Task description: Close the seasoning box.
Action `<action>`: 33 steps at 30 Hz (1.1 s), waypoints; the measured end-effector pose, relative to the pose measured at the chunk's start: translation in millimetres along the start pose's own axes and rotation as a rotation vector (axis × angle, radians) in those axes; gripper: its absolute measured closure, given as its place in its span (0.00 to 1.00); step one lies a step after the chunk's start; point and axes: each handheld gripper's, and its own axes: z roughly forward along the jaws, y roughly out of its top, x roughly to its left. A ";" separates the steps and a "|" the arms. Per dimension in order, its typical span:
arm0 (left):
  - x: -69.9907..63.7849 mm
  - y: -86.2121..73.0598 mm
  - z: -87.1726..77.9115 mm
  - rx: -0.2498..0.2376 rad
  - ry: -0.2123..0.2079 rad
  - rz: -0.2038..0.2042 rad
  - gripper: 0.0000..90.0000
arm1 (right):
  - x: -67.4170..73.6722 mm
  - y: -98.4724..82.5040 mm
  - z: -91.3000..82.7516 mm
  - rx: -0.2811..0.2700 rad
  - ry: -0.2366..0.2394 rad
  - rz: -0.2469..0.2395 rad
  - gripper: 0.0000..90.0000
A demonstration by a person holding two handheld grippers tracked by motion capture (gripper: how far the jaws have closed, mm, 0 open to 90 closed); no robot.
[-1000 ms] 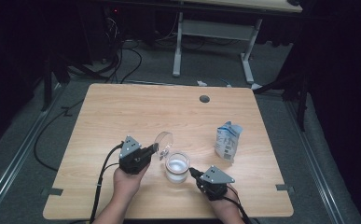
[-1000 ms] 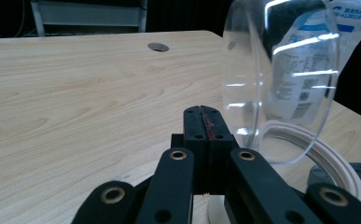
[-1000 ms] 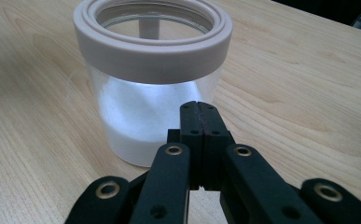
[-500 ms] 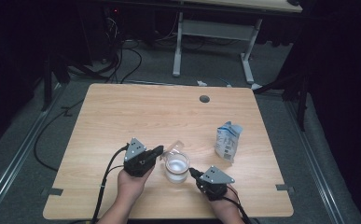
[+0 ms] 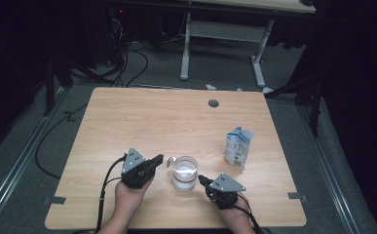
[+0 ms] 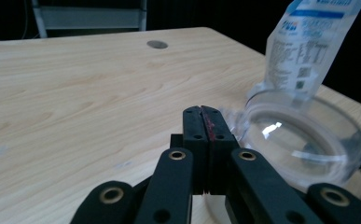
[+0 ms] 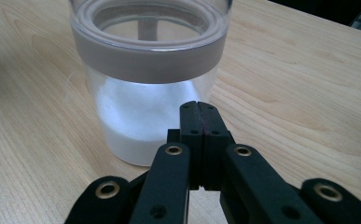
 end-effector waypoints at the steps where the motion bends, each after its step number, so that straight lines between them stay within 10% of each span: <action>1: 3.4 -4.2 -3.1 0.005 0.009 -0.001 0.98 | -0.4 0.1 -0.4 -0.001 -0.001 0.000 1.00; 10: 34.5 -50.9 -33.6 0.077 0.113 -0.003 0.72 | -7.9 5.2 -2.4 -0.015 -0.013 0.022 1.00; 19: 45.6 -57.9 -40.1 0.074 0.124 -0.050 0.64 | -22.0 20.6 7.7 -0.035 -0.051 0.041 1.00; 33: 57.3 -58.4 -44.5 0.060 0.133 -0.082 0.64 | -2.3 22.1 2.7 -0.012 -0.031 -0.003 1.00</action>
